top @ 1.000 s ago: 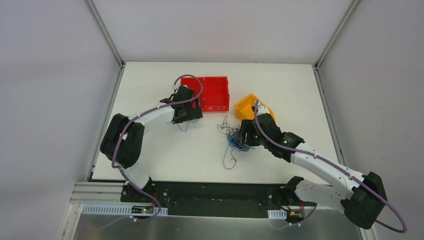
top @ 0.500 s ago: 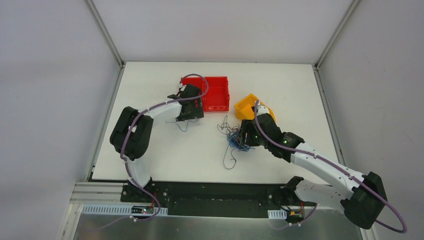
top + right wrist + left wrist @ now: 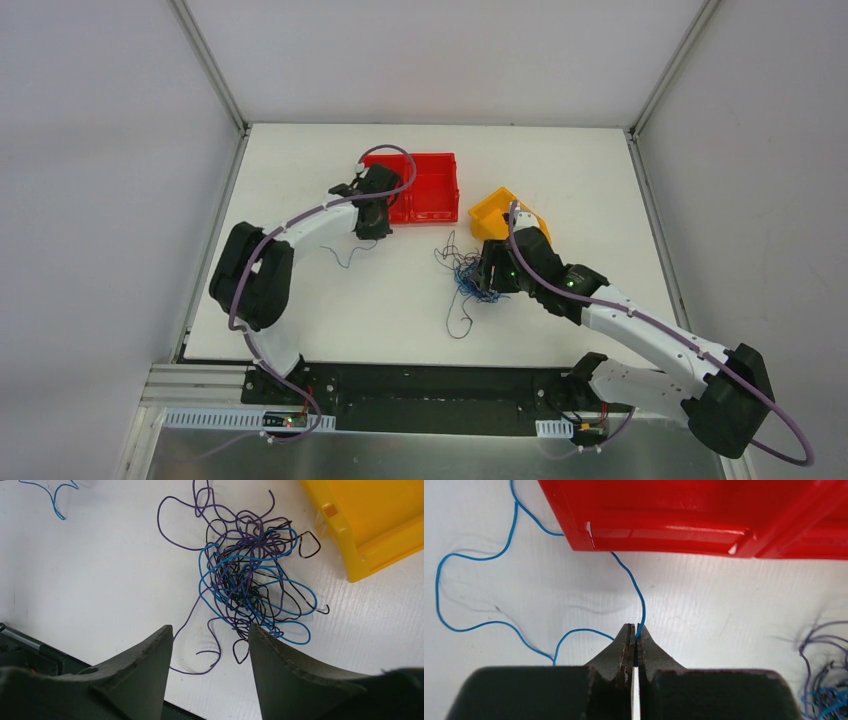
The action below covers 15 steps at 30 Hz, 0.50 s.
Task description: Untangle the cables
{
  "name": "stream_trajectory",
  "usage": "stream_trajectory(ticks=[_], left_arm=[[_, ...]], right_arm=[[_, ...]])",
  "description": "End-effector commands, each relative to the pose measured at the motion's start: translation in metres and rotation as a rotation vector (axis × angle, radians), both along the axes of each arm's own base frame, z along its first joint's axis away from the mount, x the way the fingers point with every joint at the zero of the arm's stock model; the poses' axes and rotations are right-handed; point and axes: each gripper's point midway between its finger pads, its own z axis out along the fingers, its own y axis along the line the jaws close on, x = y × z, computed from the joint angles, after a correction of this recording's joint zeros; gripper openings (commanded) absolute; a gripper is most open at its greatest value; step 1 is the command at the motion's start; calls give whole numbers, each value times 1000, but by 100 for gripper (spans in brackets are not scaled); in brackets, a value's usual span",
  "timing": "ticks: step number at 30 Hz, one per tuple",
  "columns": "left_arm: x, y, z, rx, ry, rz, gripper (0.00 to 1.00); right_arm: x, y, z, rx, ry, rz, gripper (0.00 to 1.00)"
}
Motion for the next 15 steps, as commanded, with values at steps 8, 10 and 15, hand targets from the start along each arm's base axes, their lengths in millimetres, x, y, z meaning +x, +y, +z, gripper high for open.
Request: stream_trajectory(ticks=[8, 10, 15], left_arm=[[-43, 6, 128, -94, -96, -85, 0], [-53, 8, 145, -108, -94, -111, 0], [-67, 7, 189, -133, -117, -196, 0]], right_arm=[[4, -1, 16, 14, -37, 3, 60], [4, 0, 17, 15, -39, 5, 60], [5, 2, 19, 23, -37, 8, 60]])
